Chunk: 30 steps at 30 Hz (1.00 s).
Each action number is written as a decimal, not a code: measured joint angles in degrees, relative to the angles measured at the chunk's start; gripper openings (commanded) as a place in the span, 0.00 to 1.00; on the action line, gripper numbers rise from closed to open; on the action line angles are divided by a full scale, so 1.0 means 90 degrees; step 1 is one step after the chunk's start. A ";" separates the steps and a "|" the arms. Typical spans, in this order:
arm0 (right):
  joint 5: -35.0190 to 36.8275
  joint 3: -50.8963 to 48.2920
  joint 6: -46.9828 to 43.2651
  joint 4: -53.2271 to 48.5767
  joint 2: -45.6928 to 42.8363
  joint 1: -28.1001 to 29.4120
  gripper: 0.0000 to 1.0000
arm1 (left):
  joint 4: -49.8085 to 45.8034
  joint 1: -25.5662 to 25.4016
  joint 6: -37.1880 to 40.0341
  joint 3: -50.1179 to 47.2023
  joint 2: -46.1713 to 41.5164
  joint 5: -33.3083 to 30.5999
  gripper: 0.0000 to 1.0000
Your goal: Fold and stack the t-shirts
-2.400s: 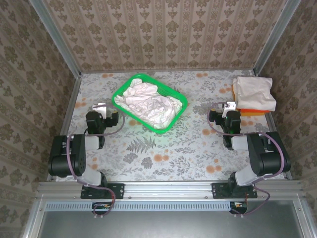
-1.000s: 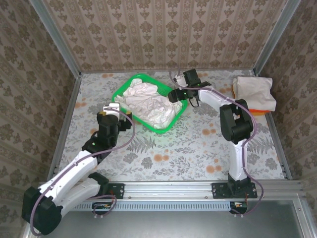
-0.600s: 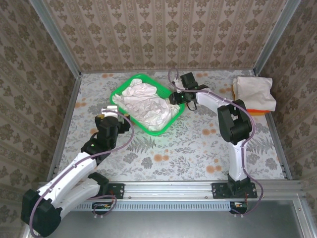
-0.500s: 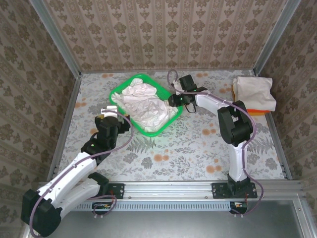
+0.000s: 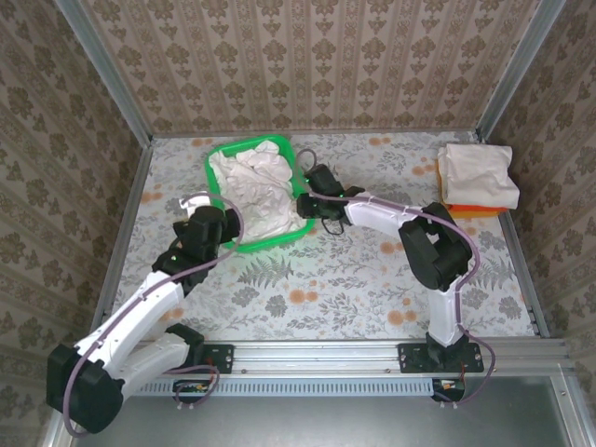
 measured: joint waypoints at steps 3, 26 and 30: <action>0.0338 0.0000 0.0277 0.0104 0.0000 0.0335 0.35 | -0.0345 0.0226 -0.0508 0.0311 0.0214 0.0121 1.00; -0.0223 -0.4806 -0.2482 0.2555 -0.5093 -0.0046 0.89 | -0.1892 -0.0954 -0.0185 0.6297 0.5967 0.1581 0.96; -0.0401 -0.4915 -0.2684 0.2528 -0.5319 -0.0046 0.89 | -0.2324 -0.0974 -0.0095 0.6924 0.6861 0.1719 0.82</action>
